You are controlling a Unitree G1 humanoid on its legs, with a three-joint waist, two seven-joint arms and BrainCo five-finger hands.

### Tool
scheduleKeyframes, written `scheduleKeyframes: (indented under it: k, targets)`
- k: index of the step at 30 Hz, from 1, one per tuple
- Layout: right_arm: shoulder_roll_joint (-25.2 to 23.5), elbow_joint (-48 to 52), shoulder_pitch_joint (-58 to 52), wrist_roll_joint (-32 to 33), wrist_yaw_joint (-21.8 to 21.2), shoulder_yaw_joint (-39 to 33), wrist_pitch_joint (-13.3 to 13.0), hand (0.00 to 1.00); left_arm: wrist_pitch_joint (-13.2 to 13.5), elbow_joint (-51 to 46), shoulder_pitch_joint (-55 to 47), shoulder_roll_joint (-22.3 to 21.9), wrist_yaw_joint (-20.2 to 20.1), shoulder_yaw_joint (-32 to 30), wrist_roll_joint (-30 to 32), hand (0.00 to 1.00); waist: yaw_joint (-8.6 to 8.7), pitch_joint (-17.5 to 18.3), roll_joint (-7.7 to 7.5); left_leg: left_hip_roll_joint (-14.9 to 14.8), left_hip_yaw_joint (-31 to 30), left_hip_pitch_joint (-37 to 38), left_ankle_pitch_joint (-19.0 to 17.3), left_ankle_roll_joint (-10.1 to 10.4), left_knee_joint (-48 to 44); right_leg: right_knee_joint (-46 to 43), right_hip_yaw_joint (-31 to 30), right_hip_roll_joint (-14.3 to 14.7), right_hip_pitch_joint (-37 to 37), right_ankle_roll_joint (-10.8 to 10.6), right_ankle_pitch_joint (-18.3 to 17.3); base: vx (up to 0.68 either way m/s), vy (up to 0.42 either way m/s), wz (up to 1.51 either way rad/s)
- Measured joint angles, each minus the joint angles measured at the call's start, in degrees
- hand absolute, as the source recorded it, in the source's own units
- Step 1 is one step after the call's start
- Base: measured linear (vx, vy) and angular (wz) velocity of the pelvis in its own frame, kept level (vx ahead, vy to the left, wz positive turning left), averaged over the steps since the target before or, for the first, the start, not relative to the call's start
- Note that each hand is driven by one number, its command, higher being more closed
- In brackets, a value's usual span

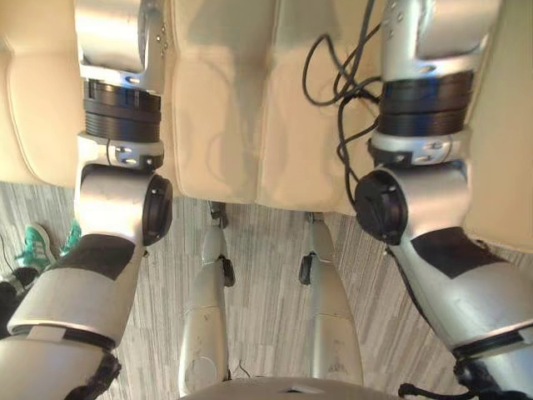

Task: Pick up cushions and gather them together orderly.

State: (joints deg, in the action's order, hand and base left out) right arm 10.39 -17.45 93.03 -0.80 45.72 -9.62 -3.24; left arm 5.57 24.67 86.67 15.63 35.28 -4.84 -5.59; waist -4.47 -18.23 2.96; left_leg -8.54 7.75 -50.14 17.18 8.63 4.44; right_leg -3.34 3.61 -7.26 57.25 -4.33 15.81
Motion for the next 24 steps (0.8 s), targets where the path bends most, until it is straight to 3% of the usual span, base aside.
scheduleKeyframes:
  k: [6, 13, 20, 24]
  targets:
    - [0.2, -5.38, 0.25, 3.2, 0.95, 0.28, 0.63, 0.0, -1.98, 3.3, -1.2, -0.53, 0.57, -2.06, 0.02, 0.0, -0.32, -0.13, 0.03, 0.51, 0.09, -3.95, 1.61, 0.55, -0.01, -6.95, 1.87, -1.36, 5.41, 0.09, -4.08, 0.03, 0.041, 0.22]
    - [-0.09, -11.2, -6.03, 2.67, -3.84, 2.74, 2.92, 0.0, -2.09, 3.53, -2.59, -0.54, -2.97, -1.45, 0.3, 0.0, 0.18, -0.17, 0.0, 0.57, 0.33, -5.29, 1.68, 0.64, -0.02, -8.2, 1.61, -1.52, 7.59, 0.15, -4.55, 0.04, 0.001, -0.01]
    - [2.58, -10.47, -7.16, 2.65, -7.98, 4.31, 2.85, 0.0, -2.29, 5.78, -3.25, -0.44, -7.06, 0.88, 0.34, 0.0, 2.0, -2.79, 0.01, 0.43, 0.32, -6.09, 2.03, 0.57, -0.02, -9.3, 1.73, -1.49, 8.92, 0.28, -4.84, 0.02, -0.036, 0.0]
    - [2.52, -10.42, -9.27, 2.94, -8.1, 4.15, 2.14, 0.0, -2.17, 5.73, -4.15, -0.26, -7.38, 0.88, 0.92, 0.0, 2.19, -3.05, 0.0, 0.31, 0.34, -5.98, 2.03, 0.57, -0.02, -9.3, 1.74, -1.39, 8.82, 0.27, -4.79, 0.02, -0.028, -0.01]
